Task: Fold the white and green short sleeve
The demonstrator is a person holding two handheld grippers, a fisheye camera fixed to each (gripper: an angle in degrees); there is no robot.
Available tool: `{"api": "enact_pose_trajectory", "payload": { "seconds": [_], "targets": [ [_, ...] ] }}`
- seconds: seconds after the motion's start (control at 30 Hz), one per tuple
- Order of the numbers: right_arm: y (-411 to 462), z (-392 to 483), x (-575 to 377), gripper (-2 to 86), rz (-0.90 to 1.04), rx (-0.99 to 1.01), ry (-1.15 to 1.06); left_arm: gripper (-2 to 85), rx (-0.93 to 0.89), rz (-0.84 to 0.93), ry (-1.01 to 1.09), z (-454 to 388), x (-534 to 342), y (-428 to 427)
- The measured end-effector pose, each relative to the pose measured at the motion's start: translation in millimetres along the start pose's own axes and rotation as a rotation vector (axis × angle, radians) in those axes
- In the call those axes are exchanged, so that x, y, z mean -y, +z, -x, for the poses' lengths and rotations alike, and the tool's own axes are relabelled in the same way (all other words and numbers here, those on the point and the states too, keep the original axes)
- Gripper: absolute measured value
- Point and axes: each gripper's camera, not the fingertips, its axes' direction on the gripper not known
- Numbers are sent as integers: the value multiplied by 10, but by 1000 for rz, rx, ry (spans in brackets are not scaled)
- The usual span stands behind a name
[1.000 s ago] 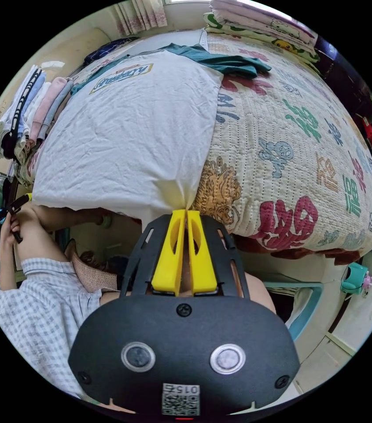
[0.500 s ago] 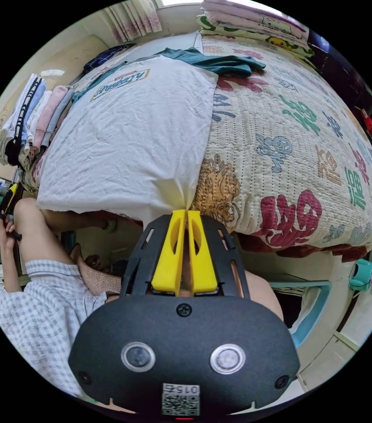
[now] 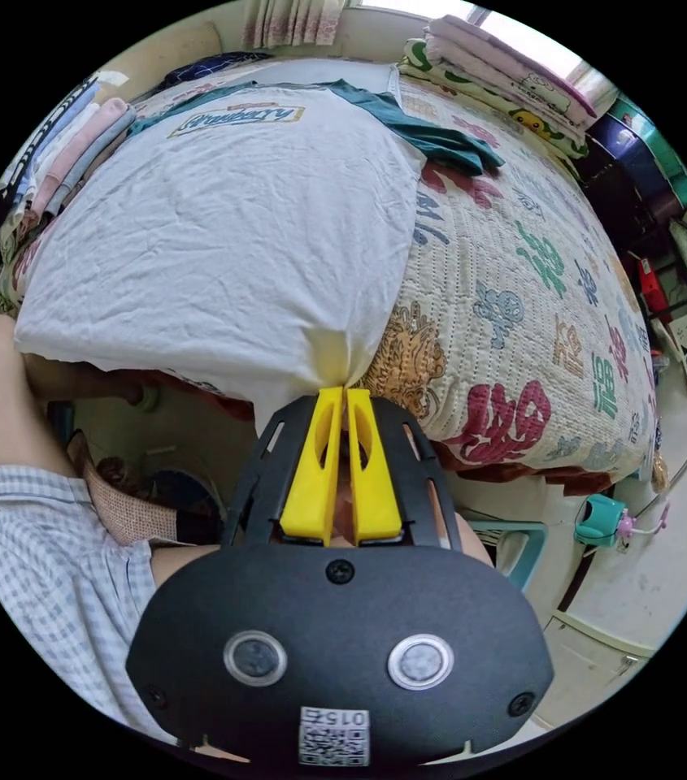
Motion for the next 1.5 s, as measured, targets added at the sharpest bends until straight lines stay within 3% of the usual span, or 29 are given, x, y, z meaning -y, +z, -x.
{"api": "enact_pose_trajectory", "payload": {
  "seconds": [0.3,0.4,0.5,0.8,1.0,1.5],
  "targets": [
    [-167,-366,9,-3,22,228,141,33,-136,123,-7,232,286,313],
    [-247,-396,13,-4,27,242,141,40,-278,235,24,291,492,541],
    [-345,-398,18,-4,29,238,124,54,-295,239,25,388,662,649],
    [-677,-530,4,-4,18,283,136,94,-341,307,-307,838,821,1453],
    [-947,-630,67,-3,37,309,155,100,-399,365,-340,748,793,1865],
    [-1772,-981,152,0,125,388,139,5,-385,441,-213,701,1415,2119]
  ]
}}
